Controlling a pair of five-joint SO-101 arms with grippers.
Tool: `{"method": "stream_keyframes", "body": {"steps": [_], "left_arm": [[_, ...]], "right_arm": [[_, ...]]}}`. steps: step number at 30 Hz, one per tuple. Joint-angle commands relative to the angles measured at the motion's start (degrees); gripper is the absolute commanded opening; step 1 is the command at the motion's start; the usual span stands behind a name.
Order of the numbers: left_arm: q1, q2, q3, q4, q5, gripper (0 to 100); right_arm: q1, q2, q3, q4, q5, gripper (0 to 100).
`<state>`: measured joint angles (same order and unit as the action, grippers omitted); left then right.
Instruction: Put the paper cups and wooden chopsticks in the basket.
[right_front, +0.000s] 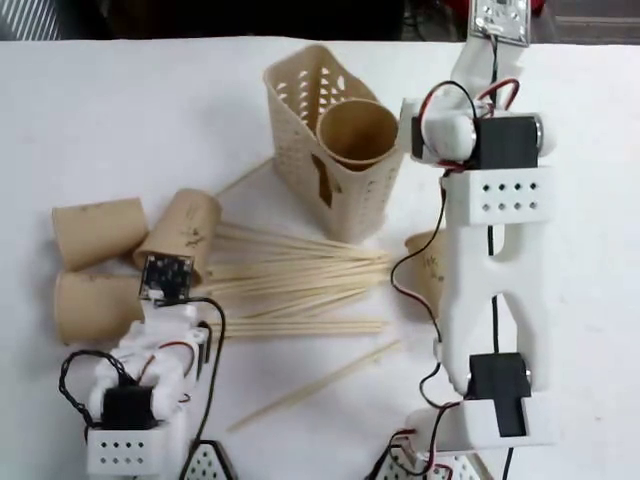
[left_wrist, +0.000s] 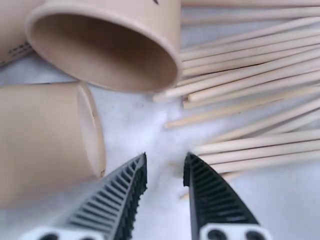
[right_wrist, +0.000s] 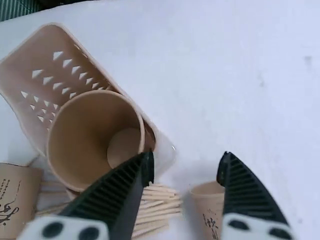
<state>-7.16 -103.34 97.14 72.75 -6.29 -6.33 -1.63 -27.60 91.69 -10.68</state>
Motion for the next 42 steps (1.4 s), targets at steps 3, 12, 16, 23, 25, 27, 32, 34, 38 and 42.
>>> {"method": "stream_keyframes", "body": {"steps": [3,12,16,23,25,27,32,34,38,42], "left_arm": [[-0.5,0.1,0.0,0.3,-0.3,14],[-0.5,0.1,0.0,0.3,-0.3,14],[-0.5,0.1,0.0,0.3,-0.3,14],[-0.5,0.1,0.0,0.3,-0.3,14],[-0.5,0.1,0.0,0.3,-0.3,14],[-0.5,0.1,0.0,0.3,-0.3,14],[-0.5,0.1,0.0,0.3,-0.3,14],[-0.5,0.1,0.0,0.3,-0.3,14],[-0.5,0.1,0.0,0.3,-0.3,14],[-0.5,0.1,0.0,0.3,-0.3,14]], "right_arm": [[5.4,-0.2,0.7,6.1,-0.4,20.8],[11.6,-0.1,16.7,-2.6,-0.5,20.8],[11.6,-0.2,25.4,-9.5,-1.4,20.8],[11.3,-0.2,30.9,-15.9,-4.6,20.8],[11.3,-0.1,31.0,-16.9,-4.6,20.7],[11.4,0.0,31.2,-17.4,-4.6,20.7],[11.6,5.5,31.0,-17.3,-4.6,20.7],[11.6,8.3,30.8,-17.4,-4.6,20.7],[11.7,12.3,30.7,-17.4,-4.6,20.7],[12.9,13.5,30.8,-17.1,-4.6,20.5]]}}
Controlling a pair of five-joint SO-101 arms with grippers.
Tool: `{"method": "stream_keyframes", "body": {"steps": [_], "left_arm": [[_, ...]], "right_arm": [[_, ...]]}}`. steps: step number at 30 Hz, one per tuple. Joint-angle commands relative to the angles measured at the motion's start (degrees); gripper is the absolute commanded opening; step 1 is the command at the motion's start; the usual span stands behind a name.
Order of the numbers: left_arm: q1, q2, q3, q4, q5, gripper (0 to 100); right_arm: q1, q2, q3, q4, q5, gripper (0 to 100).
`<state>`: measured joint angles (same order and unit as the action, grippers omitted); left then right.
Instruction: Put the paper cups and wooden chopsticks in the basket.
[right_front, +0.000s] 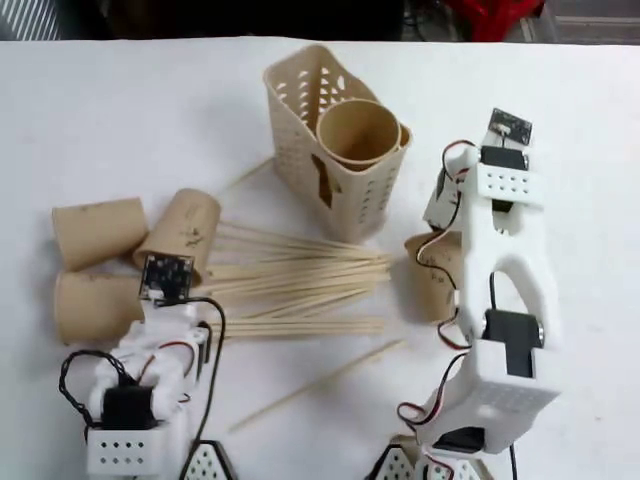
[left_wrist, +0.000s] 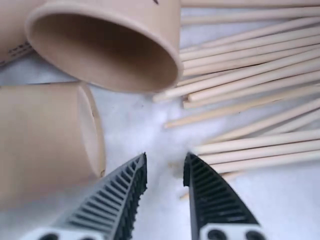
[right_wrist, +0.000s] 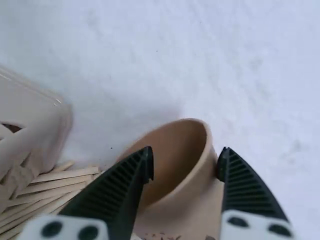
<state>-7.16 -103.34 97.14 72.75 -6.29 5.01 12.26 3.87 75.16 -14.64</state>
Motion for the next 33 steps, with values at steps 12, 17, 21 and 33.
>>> {"method": "stream_keyframes", "body": {"steps": [12,17,21,33], "left_arm": [[-0.5,0.1,0.0,0.3,-0.3,14],[-0.5,0.1,0.0,0.3,-0.3,14],[-0.5,0.1,0.0,0.3,-0.3,14],[-0.5,0.1,0.0,0.3,-0.3,14]], "right_arm": [[8.3,-0.6,-3.7,3.0,6.0,2.2],[9.4,-4.8,-10.9,10.5,6.1,1.6],[9.0,-12.2,-17.8,15.5,6.0,1.6],[-7.7,-29.7,-37.3,13.5,5.9,1.6]]}}
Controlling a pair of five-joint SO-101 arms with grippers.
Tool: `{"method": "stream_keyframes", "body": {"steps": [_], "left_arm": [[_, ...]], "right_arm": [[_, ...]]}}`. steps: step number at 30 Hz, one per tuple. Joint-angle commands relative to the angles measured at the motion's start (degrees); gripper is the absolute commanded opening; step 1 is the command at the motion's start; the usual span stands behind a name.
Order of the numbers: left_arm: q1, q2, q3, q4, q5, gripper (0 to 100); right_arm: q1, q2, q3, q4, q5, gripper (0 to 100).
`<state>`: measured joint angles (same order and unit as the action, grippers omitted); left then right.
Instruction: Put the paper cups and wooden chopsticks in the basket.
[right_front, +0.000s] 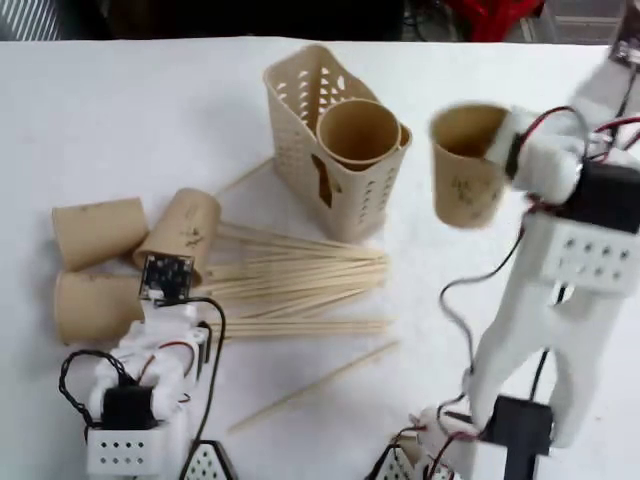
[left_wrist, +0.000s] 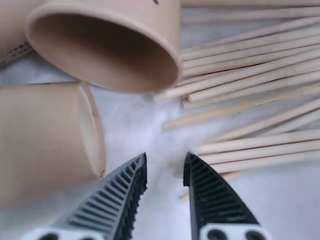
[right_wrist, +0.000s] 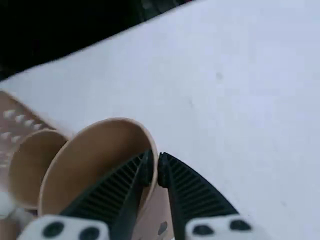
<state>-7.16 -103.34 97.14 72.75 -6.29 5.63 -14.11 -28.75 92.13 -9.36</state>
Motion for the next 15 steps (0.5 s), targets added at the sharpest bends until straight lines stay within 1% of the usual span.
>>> {"method": "stream_keyframes", "body": {"steps": [1,3,6,15], "left_arm": [[-0.5,0.1,0.0,0.3,-0.3,14],[-0.5,0.1,0.0,0.3,-0.3,14],[-0.5,0.1,0.0,0.3,-0.3,14],[-0.5,0.1,0.0,0.3,-0.3,14]], "right_arm": [[-11.3,-3.5,-5.4,-5.8,0.6,1.6],[-16.1,-3.4,-5.9,-11.6,0.6,1.6],[-20.4,-3.3,-4.0,-16.8,1.1,1.7],[-20.9,-3.5,12.4,-27.5,1.1,1.8]]}}
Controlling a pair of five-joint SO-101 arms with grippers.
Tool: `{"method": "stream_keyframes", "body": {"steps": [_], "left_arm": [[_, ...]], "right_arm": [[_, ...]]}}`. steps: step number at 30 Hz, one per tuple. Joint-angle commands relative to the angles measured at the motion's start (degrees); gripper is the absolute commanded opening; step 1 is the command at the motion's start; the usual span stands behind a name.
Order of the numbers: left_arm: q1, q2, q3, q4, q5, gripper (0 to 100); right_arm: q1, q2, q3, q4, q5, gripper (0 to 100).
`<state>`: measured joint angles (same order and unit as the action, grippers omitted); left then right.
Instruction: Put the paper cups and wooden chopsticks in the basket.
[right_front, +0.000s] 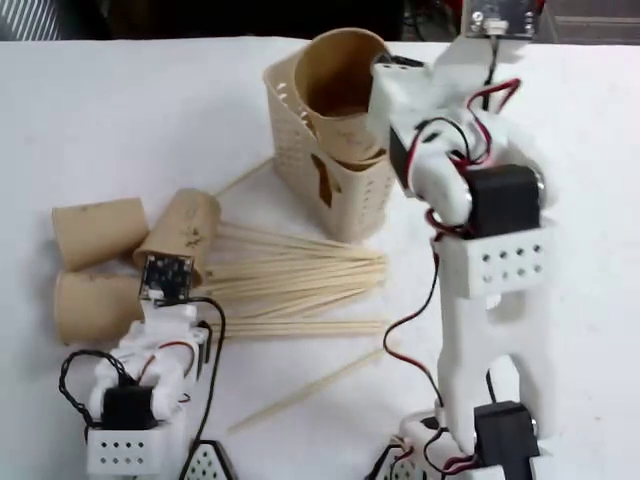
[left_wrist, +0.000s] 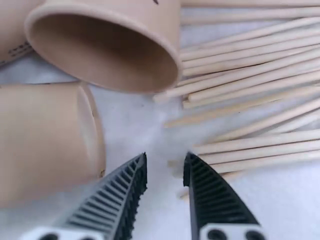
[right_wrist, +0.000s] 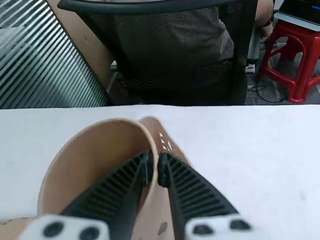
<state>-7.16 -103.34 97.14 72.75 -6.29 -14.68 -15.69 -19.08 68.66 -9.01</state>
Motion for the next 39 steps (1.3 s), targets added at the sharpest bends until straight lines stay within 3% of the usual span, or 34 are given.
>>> {"method": "stream_keyframes", "body": {"steps": [1,15,30,39], "left_arm": [[-0.5,0.1,0.0,0.3,-0.3,14],[-0.5,0.1,0.0,0.3,-0.3,14],[-0.5,0.1,0.0,0.3,-0.3,14],[-0.5,0.1,0.0,0.3,-0.3,14]], "right_arm": [[-0.6,-1.9,4.2,-5.3,0.8,1.8],[0.7,-2.3,8.7,-14.9,0.8,1.8],[7.7,-1.8,17.9,-15.0,0.8,1.8],[8.1,-2.0,17.9,-14.6,0.8,1.8]]}}
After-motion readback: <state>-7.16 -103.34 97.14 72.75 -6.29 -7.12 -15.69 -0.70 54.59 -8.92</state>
